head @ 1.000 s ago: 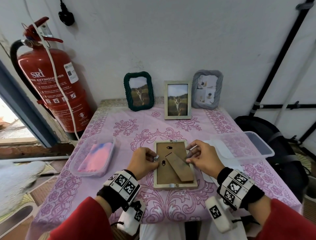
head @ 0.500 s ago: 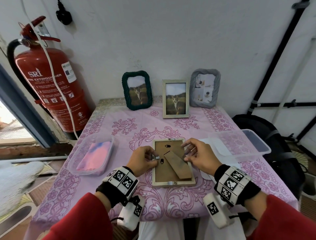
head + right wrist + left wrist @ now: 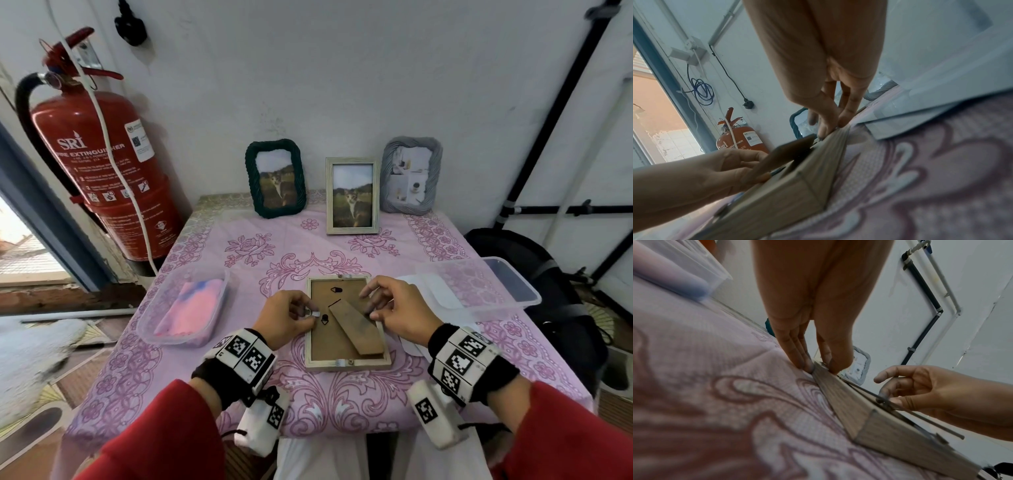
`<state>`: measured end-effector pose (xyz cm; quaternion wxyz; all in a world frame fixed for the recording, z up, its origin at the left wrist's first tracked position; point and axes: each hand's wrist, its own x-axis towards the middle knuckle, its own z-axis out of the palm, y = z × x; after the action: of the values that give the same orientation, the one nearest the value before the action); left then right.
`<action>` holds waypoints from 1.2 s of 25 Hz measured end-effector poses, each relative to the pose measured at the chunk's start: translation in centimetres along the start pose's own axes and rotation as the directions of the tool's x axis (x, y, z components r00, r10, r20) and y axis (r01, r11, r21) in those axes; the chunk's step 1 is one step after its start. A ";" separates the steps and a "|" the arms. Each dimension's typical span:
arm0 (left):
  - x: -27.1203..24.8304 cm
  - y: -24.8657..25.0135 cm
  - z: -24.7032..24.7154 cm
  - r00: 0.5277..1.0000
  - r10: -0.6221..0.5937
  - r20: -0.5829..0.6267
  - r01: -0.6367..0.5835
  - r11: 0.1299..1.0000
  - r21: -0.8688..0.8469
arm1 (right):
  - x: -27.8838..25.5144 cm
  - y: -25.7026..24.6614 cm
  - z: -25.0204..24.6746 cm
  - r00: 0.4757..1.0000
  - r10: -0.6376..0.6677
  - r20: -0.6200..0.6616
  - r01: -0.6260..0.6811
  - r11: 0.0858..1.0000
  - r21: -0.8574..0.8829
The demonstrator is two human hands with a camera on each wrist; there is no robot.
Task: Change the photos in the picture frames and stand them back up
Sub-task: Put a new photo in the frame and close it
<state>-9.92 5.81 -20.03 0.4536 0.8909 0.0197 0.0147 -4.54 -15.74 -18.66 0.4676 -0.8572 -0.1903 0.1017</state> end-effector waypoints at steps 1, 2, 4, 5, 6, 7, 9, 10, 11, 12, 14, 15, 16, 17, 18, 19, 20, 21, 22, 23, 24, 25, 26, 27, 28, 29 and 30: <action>-0.1 0.0 0.0 1.000 -0.004 0.004 0.004 1.000 -0.002 | 0.0 0.0 0.0 1.000 0.006 0.008 -0.006 1.000 -0.005; -0.1 0.0 -0.1 1.000 -0.010 0.012 0.010 1.000 -0.004 | 0.1 0.0 0.1 1.000 0.014 0.017 -0.013 1.000 -0.013; -0.1 0.1 -0.5 0.999 -0.025 0.035 0.025 1.000 0.009 | 0.3 -0.1 0.2 0.999 0.029 0.019 -0.028 0.998 -0.055; -0.1 0.3 -0.7 0.998 -0.032 0.045 0.030 0.999 0.028 | 0.5 -0.2 0.2 1.000 0.026 0.003 -0.025 0.996 -0.089; -0.1 0.5 -0.8 0.999 -0.028 0.044 0.025 0.997 0.068 | 0.7 -0.2 0.2 1.000 0.011 -0.023 -0.014 0.992 -0.125; -0.1 0.8 -0.9 0.999 -0.005 0.032 0.001 0.990 0.140 | 1.1 -0.4 0.2 0.998 -0.010 -0.057 0.001 0.988 -0.155; -0.4 1.7 -0.8 0.995 0.095 0.024 -0.097 0.949 0.300 | 2.0 -0.7 0.1 0.990 -0.045 -0.131 0.018 0.980 -0.200; -0.5 2.2 -0.7 0.987 0.153 0.047 -0.160 0.929 0.334 | 2.5 -0.9 0.1 0.986 -0.056 -0.156 0.021 0.976 -0.219; -0.7 2.6 -0.6 0.975 0.200 0.098 -0.222 0.919 0.325 | 3.0 -1.0 0.2 0.985 -0.059 -0.165 0.019 0.972 -0.234; -0.8 2.9 -0.5 0.958 0.226 0.174 -0.267 0.924 0.273 | 3.5 -1.0 0.3 0.985 -0.054 -0.162 0.012 0.968 -0.250; -1.2 3.1 -0.2 0.912 0.210 0.351 -0.283 0.943 0.172 | 4.3 -1.0 0.7 0.992 -0.036 -0.125 -0.002 0.957 -0.290; -1.3 3.0 -0.1 0.885 0.192 0.424 -0.287 0.942 0.172 | 4.7 -1.0 0.8 0.995 -0.030 -0.091 0.000 0.950 -0.314; -1.4 2.9 0.1 0.864 0.177 0.471 -0.296 0.936 0.191 | 5.0 -1.0 0.9 0.998 -0.027 -0.049 0.009 0.939 -0.343; -1.4 2.7 0.3 0.856 0.167 0.489 -0.299 0.932 0.206 | 5.3 -1.0 0.9 1.000 -0.028 -0.006 0.024 0.924 -0.381; -1.4 2.5 0.4 0.859 0.159 0.486 -0.292 0.933 0.212 | 5.5 -1.0 0.8 0.999 -0.028 0.031 0.039 0.902 -0.429; -1.3 2.3 0.5 0.866 0.149 0.478 -0.276 0.939 0.206 | 5.7 -0.9 0.8 0.998 -0.023 0.062 0.050 0.874 -0.483; -1.1 2.2 0.5 0.870 0.137 0.473 -0.253 0.949 0.189 | 5.8 -0.9 0.8 0.996 -0.015 0.089 0.060 0.841 -0.538; -1.0 2.1 0.5 0.871 0.124 0.476 -0.229 0.959 0.169 | 5.9 -0.9 0.9 0.994 -0.005 0.112 0.070 0.809 -0.584; -0.9 2.1 0.5 0.867 0.116 0.484 -0.212 0.966 0.148 | 5.8 -0.9 0.9 0.991 0.001 0.131 0.081 0.783 -0.617; -0.8 2.1 0.6 0.864 0.110 0.492 -0.197 0.972 0.129 | 5.8 -0.9 1.0 0.989 0.007 0.149 0.092 0.761 -0.642; -0.7 2.0 0.6 0.862 0.104 0.496 -0.183 0.977 0.113 | 5.7 -0.9 1.1 0.986 0.012 0.165 0.102 0.740 -0.665; -0.7 2.0 0.6 0.862 0.096 0.498 -0.170 0.980 0.106 | 5.6 -1.0 1.2 0.984 0.018 0.177 0.111 0.717 -0.688; -0.7 2.0 0.7 0.862 0.088 0.498 -0.161 0.981 0.106 | 5.5 -1.1 1.2 0.983 0.024 0.184 0.116 0.696 -0.709; -0.7 2.1 0.7 0.863 0.079 0.499 -0.153 0.982 0.110 | 5.5 -1.1 1.3 0.982 0.028 0.185 0.117 0.678 -0.726; -0.6 2.1 0.8 0.863 0.069 0.500 -0.147 0.982 0.118 | 5.4 -1.3 1.4 0.982 0.031 0.186 0.119 0.665 -0.737; -0.6 2.2 0.8 0.863 0.059 0.503 -0.141 0.982 0.128 | 5.4 -1.4 1.4 0.981 0.031 0.190 0.124 0.655 -0.745; -0.5 2.3 0.8 0.861 0.047 0.506 -0.136 0.981 0.140 | 5.4 -1.5 1.5 0.980 0.030 0.196 0.130 0.649 -0.749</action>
<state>-10.36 3.79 -18.62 0.3639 0.8997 -0.1397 -0.1966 -0.55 -11.60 -18.23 0.0486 -0.9545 -0.2828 0.0814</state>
